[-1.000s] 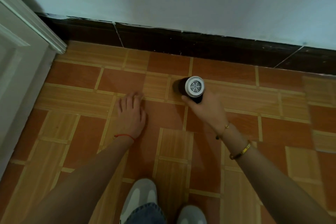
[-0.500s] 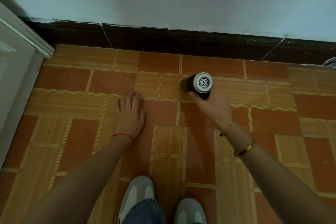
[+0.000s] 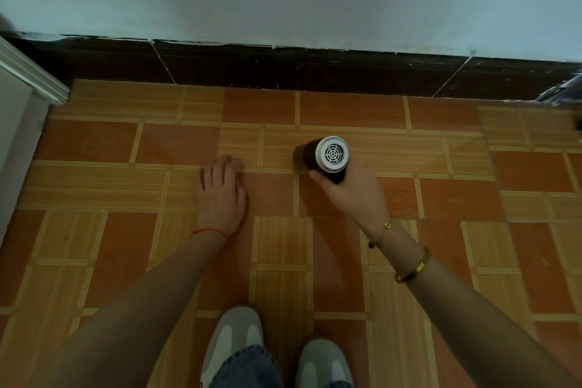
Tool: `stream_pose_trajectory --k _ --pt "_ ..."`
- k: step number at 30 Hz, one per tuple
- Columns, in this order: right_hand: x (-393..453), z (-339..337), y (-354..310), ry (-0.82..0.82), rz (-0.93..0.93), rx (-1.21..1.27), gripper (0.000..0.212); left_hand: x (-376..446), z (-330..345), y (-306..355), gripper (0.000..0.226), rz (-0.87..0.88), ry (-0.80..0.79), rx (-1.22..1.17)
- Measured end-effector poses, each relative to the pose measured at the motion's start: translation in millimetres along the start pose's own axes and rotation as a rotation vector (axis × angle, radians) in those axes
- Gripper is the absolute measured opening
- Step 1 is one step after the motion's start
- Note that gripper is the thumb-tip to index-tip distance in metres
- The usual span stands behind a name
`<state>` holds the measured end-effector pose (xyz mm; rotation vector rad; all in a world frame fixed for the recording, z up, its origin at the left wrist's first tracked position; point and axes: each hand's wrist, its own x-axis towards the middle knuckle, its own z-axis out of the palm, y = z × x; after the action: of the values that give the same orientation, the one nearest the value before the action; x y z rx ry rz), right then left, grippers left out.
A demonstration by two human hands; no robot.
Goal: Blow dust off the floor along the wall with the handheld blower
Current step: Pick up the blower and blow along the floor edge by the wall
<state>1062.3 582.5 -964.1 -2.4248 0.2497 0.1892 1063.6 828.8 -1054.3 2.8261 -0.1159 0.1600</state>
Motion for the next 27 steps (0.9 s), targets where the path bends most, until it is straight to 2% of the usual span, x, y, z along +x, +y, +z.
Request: stream_pose_trajectory --k 12,22,27 --pt "30.8 -17.9 11.8 0.241 0.074 0.067 0.060 6.5 10.5 4.5 0.043 -0.008 -0.059 -0.017" --pt "82.4 -10.8 -7.6 0.200 0.040 0.111 0.067 6.0 11.9 3.0 0.045 -0.014 -0.028 -0.048" --pt "103.0 2.1 -29.0 0.165 -0.034 0.114 0.065 6.9 10.1 2.6 0.045 -0.015 -0.043 -0.054"
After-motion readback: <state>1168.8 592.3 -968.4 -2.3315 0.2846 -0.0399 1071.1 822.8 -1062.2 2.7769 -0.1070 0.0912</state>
